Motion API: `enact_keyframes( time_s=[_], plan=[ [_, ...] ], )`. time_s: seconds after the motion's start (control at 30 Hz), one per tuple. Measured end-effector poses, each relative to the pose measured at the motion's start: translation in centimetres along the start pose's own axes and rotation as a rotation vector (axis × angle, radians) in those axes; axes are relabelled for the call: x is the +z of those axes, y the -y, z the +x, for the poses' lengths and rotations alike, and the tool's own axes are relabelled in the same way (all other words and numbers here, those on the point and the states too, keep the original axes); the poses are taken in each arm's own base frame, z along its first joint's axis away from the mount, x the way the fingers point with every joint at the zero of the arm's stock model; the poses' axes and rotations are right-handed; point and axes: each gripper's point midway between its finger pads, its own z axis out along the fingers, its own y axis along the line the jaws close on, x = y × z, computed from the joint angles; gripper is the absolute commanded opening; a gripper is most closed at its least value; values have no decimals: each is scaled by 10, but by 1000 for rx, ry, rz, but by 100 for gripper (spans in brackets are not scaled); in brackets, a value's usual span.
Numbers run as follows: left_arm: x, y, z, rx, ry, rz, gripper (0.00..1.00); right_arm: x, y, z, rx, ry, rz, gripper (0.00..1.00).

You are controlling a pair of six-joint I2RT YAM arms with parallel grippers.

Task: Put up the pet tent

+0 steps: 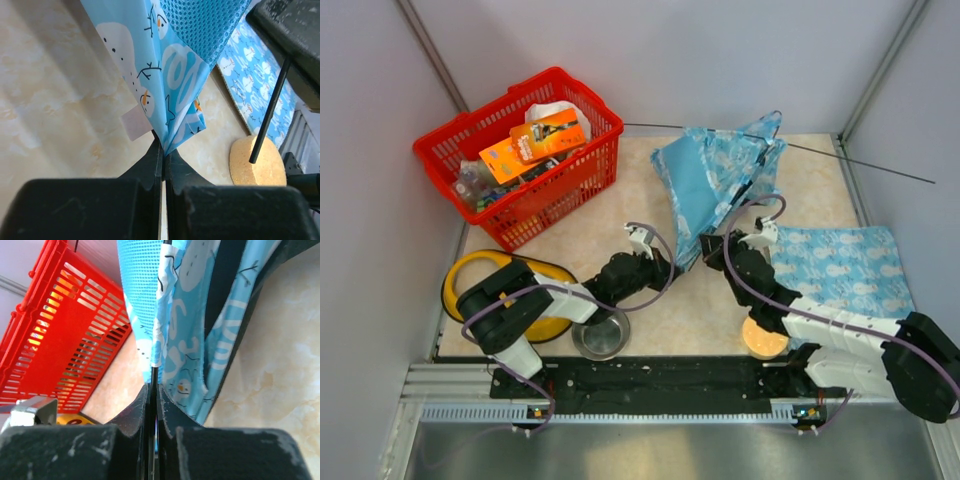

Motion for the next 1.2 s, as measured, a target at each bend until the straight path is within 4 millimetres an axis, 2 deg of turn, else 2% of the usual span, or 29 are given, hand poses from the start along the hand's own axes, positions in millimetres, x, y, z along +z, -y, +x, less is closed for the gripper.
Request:
enact_keyframes(
  time_s=[0.27, 0.7, 1.2],
  plan=[
    [6, 10, 9, 142, 39, -100, 0, 4, -22, -2, 87, -6, 26, 0],
    [-9, 21, 23, 353, 127, -166, 0, 2, -13, 2, 53, -17, 83, 0],
    [-16, 29, 12, 333, 197, -129, 0, 4, -17, -14, -112, 55, 57, 0]
  ],
)
